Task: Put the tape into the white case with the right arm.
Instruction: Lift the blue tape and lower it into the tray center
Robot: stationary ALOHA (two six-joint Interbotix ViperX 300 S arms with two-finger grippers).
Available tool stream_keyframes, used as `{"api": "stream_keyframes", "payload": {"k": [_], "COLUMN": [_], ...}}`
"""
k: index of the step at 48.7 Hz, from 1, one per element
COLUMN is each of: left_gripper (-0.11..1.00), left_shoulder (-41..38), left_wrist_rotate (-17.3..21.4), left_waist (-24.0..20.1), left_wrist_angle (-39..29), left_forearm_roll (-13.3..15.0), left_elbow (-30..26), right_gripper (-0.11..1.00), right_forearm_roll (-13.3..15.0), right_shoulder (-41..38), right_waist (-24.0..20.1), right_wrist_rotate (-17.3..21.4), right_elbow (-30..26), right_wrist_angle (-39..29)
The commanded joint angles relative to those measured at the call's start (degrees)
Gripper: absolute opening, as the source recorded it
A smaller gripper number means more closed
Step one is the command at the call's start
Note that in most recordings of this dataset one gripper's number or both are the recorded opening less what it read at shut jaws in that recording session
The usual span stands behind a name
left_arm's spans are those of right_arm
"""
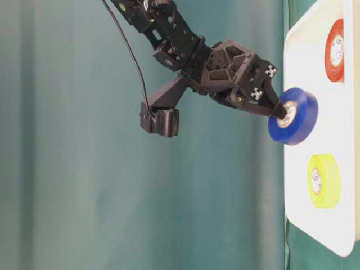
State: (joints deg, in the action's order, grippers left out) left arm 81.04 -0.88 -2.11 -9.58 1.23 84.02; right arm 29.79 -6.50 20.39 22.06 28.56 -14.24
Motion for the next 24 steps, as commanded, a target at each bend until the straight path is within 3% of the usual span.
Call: {"api": "stream_keyframes", "payload": {"k": [1, 18, 24], "left_gripper": [0.0, 0.0, 0.0], "left_shoulder": [-0.53, -0.53, -0.53], "left_wrist_rotate": [0.0, 0.0, 0.0], "left_waist": [-0.09, -0.18, -0.18], "left_wrist_angle": [0.62, 0.62, 0.62], "left_forearm_roll": [0.09, 0.0, 0.09], "left_elbow": [-0.62, -0.62, -0.62], "right_gripper": [0.01, 0.02, 0.26], "right_forearm_roll": [0.18, 0.18, 0.18], "right_shoulder": [0.79, 0.7, 0.7], "right_waist": [0.26, 0.7, 0.7], "right_wrist_rotate": [0.09, 0.26, 0.26], "right_elbow": [-1.49, -1.05, -0.53], "right_wrist_angle": [0.79, 1.14, 1.58]}}
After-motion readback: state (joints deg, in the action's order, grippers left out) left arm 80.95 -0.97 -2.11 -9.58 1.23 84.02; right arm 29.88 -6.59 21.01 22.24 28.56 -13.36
